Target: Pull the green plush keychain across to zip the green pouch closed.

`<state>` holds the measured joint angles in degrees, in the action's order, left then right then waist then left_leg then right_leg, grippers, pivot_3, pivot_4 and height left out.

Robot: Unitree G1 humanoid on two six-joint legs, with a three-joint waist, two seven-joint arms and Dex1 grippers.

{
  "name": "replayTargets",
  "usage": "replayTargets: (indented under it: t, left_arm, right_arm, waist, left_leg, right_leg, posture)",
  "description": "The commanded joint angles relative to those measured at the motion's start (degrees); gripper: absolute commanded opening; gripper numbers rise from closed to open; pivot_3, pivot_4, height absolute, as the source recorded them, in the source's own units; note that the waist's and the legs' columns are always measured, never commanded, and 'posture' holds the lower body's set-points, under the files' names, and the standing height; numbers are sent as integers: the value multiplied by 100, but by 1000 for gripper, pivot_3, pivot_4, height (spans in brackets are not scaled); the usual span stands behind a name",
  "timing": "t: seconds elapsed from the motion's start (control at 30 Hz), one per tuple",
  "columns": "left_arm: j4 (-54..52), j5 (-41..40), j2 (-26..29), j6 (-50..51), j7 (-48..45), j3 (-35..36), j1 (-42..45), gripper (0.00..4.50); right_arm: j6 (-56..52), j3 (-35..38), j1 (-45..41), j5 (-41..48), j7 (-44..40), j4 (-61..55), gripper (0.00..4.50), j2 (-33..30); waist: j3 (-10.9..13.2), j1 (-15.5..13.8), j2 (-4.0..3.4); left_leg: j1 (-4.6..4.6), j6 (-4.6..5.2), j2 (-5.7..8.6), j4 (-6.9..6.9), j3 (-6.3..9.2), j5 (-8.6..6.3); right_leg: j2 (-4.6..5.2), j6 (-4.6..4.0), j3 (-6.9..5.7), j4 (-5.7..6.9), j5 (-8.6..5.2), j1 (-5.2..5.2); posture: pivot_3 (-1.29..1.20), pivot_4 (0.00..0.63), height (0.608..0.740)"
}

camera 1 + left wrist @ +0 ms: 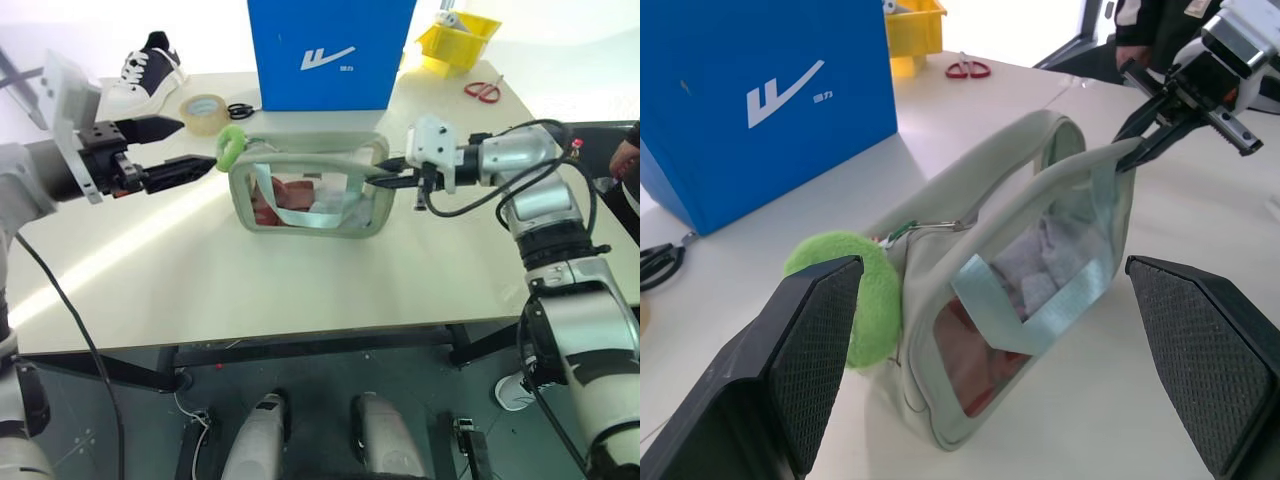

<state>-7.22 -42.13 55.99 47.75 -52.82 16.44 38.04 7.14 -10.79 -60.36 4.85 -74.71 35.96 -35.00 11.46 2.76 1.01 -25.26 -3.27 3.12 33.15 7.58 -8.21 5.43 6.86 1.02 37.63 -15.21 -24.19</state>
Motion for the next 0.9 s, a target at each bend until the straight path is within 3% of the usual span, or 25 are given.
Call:
replayTargets:
  t: [0.03,0.13,0.37,0.57,0.67,0.77,0.8,0.87,0.9]
  left_arm:
    - [-44,7,64,-111,-12,114,112,4500]
    - [-93,-12,62,-85,-7,171,22,4500]
    - [-34,57,2,-155,28,116,51,4500]
    - [-78,14,61,-107,-19,131,55,4500]
    - [-63,43,58,-129,-1,155,-16,4500]
    - [-84,43,62,-127,1,152,-18,4500]
    - [-87,38,51,-126,14,156,-9,4500]
    - [-74,59,30,-155,32,140,5,4500]
    - [-56,73,23,-176,29,128,7,4500]
  right_arm:
    - [-84,172,13,37,43,-283,2243,-121]
    - [-435,297,-139,82,190,-437,3728,-137]
    - [-884,184,-265,65,533,-1172,3728,326]
    - [-566,-24,-94,-215,455,-1111,3728,241]
    - [-475,-19,-103,-270,387,-979,2877,109]
    - [-268,-69,-182,-401,288,-748,1461,-107]
    - [-152,-85,-211,-470,292,-644,807,-165]
    - [13,-96,-288,-558,317,-439,54,-214]
    - [85,-95,-330,-587,347,-354,54,-208]
  waist:
    - [0,0,0]
    - [0,-3,0]
    - [0,14,1]
    - [-1,-36,1]
    - [-1,-27,1]
    - [-1,-18,1]
    - [-1,-17,1]
    - [-1,-16,1]
    - [-1,-12,1]
  left_leg:
    - [0,0,0,0,0,0]
    - [0,-1,0,0,0,0]
    - [1,-1,-2,0,0,0]
    - [-1,-2,1,5,0,1]
    - [-2,-2,2,7,0,1]
    - [-1,-2,1,7,-1,1]
    - [-1,-2,1,7,-1,1]
    - [-1,-2,1,7,-1,1]
    - [0,-2,1,7,-1,1]
  right_leg:
    - [0,0,0,0,0,0]
    - [0,0,1,1,0,0]
    - [0,0,2,4,0,-2]
    - [1,0,1,4,0,0]
    - [1,0,2,4,0,0]
    - [1,0,2,4,0,0]
    - [1,0,2,4,0,0]
    - [1,0,2,4,0,0]
    - [1,0,2,5,0,0]
  posture:
    - [0,150,740]
    - [0,150,740]
    - [0,150,740]
    - [0,150,740]
    - [0,150,740]
    - [0,150,740]
    - [0,150,740]
    - [0,150,740]
    - [0,150,740]
